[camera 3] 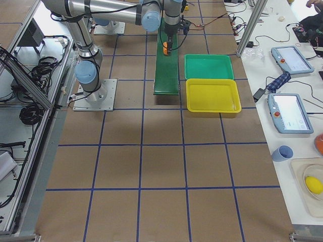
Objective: Sort buttons by color to trays
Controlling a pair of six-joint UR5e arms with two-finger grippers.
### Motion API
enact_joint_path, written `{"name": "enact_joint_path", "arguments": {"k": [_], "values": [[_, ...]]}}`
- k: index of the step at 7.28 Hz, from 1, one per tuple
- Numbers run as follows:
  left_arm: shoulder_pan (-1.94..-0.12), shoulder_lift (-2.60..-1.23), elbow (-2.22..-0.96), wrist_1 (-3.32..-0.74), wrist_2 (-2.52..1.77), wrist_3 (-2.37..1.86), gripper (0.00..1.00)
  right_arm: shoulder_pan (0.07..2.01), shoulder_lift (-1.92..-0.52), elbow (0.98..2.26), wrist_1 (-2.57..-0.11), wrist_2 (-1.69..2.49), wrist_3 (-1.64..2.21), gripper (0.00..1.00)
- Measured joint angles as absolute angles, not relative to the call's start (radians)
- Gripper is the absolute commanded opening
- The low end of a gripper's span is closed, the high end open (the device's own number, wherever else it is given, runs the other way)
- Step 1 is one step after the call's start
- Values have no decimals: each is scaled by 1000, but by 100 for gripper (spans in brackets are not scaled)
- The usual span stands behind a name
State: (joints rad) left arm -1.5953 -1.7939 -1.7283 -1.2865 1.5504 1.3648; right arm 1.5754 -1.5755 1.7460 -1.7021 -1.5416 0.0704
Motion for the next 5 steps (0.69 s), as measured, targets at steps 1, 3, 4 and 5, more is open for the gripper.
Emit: {"name": "enact_joint_path", "arguments": {"k": [1,3,4,5], "values": [[-1595,-1794,-1728,-1287,1550,1365,0,1575,-1575,1746,-1703,-1542,70,100],[-1595,-1795,-1731,-1287,1549,1364,0,1575,-1575,1747,-1707,-1542,70,100],[-1596,-1796,-1734,-1286,1549,1360,0,1575,-1574,1747,-1707,-1542,70,100],[-1596,-1794,-1739,-1288,1549,1356,0,1575,-1574,1747,-1707,-1542,69,100]]}}
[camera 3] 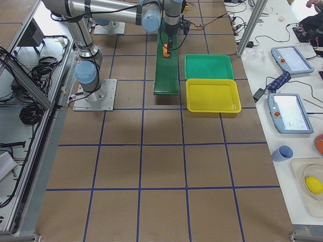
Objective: Sort buttons by color to trays
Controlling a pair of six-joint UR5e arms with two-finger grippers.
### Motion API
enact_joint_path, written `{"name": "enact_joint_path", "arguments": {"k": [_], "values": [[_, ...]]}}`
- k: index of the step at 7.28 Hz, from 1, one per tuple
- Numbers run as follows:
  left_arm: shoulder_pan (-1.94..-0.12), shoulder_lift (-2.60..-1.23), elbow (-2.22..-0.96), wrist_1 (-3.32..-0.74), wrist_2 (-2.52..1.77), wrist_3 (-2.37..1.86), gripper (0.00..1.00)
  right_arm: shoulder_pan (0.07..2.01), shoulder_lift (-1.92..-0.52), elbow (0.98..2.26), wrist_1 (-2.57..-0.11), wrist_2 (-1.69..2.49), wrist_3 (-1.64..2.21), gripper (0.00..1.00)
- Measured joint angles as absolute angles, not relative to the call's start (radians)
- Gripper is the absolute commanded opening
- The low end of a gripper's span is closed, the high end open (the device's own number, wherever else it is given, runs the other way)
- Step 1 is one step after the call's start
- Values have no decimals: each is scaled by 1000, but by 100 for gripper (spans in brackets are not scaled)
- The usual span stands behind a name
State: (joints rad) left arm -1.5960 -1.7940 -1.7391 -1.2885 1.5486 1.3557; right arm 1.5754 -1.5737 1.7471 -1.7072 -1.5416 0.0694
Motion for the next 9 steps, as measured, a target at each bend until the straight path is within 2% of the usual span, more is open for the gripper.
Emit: {"name": "enact_joint_path", "arguments": {"k": [4,5,6,9], "values": [[-1578,-1770,-1891,-1167,1558,1406,0,1575,-1575,1747,-1707,-1541,73,100],[-1579,-1782,-1911,-1119,1558,1408,24,1575,-1576,1747,-1707,-1541,74,100],[-1583,-1796,-1922,-1087,1556,1403,99,1575,-1576,1747,-1707,-1540,75,100],[-1591,-1799,-1926,-1067,1556,1345,100,1575,-1576,1747,-1709,-1539,80,100]]}}
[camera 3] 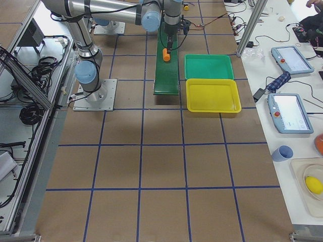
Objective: Sort buttons by color to trays
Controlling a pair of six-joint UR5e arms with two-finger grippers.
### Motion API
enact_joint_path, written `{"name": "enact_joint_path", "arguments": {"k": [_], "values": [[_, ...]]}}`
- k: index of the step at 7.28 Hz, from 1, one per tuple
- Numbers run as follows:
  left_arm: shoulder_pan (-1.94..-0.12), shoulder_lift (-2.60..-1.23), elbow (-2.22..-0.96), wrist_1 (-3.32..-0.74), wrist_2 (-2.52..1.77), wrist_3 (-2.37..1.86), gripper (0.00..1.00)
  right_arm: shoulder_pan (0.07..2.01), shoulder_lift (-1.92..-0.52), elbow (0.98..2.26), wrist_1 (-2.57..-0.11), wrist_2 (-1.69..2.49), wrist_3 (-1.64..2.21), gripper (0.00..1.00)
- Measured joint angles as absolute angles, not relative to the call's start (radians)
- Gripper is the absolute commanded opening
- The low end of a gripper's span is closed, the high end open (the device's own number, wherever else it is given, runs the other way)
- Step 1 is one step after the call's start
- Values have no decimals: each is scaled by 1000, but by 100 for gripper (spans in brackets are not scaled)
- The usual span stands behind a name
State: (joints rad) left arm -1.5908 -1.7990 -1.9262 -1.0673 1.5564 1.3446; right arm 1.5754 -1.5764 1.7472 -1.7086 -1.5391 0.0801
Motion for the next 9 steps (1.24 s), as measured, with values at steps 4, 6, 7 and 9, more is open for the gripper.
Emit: {"name": "enact_joint_path", "arguments": {"k": [4,6,7,9], "values": [[-1472,-1723,-1802,-1297,1562,1339,100,1575,-1576,1747,-1712,-1536,80,100],[-1310,-1718,-1763,-1362,1565,1329,100,1575,-1576,1748,-1734,-1538,75,100],[-1231,-1727,-1760,-1362,1565,1301,100,1575,-1572,1748,-1745,-1543,73,100],[-1129,-1782,-1751,-1310,1566,1224,100,1575,-1568,1748,-1745,-1548,77,100]]}}
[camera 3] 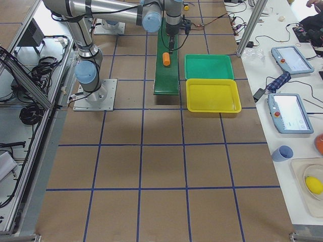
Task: Sort buttons by color to trays
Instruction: 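Return the left gripper to the parts and grasp the yellow-capped button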
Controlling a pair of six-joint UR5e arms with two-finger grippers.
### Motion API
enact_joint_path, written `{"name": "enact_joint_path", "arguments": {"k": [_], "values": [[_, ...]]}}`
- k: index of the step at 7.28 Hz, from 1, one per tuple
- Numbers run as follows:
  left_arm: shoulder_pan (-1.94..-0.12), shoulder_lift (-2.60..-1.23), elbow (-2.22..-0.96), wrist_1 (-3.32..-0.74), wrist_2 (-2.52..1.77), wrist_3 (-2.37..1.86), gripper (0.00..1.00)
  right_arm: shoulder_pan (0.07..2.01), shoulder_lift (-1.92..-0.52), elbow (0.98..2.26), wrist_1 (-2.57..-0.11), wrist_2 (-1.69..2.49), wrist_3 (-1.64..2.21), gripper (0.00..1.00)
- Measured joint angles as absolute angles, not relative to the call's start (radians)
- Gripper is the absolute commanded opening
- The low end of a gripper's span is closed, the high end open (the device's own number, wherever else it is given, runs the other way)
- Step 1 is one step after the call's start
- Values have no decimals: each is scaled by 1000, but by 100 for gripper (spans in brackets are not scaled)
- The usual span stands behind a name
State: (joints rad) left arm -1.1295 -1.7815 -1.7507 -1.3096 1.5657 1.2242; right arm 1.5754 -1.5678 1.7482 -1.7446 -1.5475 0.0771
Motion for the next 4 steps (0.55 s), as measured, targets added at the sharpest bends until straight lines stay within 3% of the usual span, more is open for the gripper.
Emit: {"name": "enact_joint_path", "arguments": {"k": [2,4], "values": [[-1068,-1865,-1726,-1219,1572,1216,100,1575,-1567,1749,-1749,-1546,76,100],[-1043,-1982,-1621,-1125,1589,1249,100,1575,-1567,1749,-1751,-1545,70,100]]}}
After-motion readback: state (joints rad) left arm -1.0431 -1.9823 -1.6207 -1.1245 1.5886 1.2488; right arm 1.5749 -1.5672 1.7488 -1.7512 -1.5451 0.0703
